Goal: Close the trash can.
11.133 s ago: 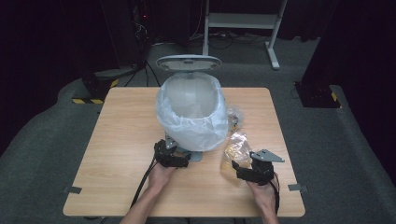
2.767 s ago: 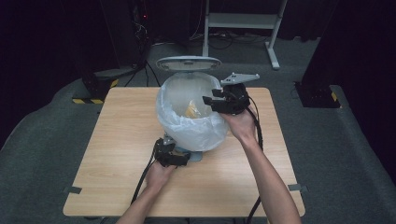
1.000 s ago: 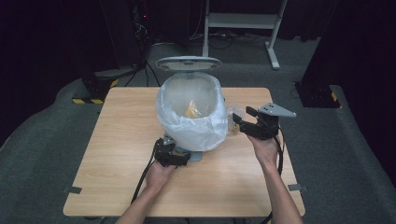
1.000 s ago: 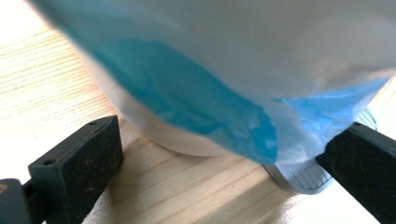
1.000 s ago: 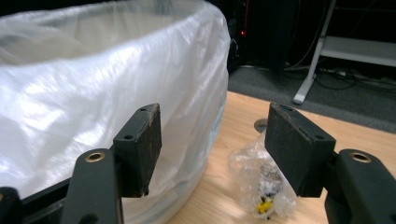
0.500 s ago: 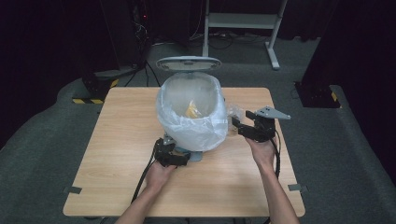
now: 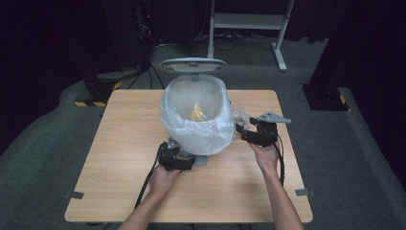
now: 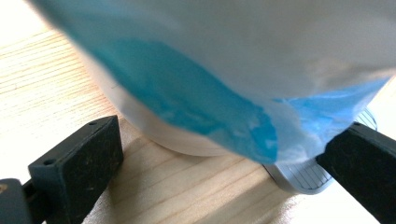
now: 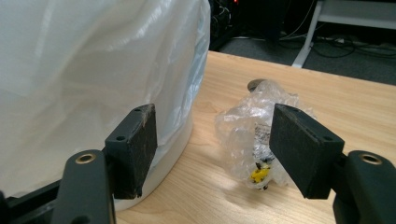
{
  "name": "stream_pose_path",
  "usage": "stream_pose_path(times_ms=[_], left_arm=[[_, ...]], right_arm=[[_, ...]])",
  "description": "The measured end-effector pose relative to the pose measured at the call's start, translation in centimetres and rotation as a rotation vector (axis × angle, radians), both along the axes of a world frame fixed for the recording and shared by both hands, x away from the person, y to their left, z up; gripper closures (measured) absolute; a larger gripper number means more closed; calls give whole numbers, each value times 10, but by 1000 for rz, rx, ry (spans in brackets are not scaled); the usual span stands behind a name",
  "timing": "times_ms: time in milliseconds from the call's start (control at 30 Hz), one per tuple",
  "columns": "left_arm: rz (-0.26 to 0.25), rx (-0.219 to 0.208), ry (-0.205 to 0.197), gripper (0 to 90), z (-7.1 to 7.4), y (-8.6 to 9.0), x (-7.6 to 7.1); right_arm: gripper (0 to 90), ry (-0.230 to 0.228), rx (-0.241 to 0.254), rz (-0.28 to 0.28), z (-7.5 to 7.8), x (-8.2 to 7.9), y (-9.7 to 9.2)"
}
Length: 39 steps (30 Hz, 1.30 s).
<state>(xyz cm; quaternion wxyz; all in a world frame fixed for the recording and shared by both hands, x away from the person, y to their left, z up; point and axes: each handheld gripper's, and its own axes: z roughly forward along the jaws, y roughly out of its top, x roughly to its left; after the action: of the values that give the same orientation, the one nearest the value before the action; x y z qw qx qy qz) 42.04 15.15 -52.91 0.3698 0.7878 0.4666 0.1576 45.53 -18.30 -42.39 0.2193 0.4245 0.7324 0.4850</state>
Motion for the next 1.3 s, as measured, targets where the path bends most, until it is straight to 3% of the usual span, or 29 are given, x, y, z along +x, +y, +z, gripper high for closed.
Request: stream_pose_path(times_ms=[367,1033,1300], left_arm=[[0,0,0,7,0,0,0],[2,4,-7,7,0,0,0],[-1,1,1,7,0,0,0]], right_arm=[[303,34,-38,-40,-22,14,7],[249,98,-58,-124,-46,37,11],[206,108,-100,-156,-55,43,16]])
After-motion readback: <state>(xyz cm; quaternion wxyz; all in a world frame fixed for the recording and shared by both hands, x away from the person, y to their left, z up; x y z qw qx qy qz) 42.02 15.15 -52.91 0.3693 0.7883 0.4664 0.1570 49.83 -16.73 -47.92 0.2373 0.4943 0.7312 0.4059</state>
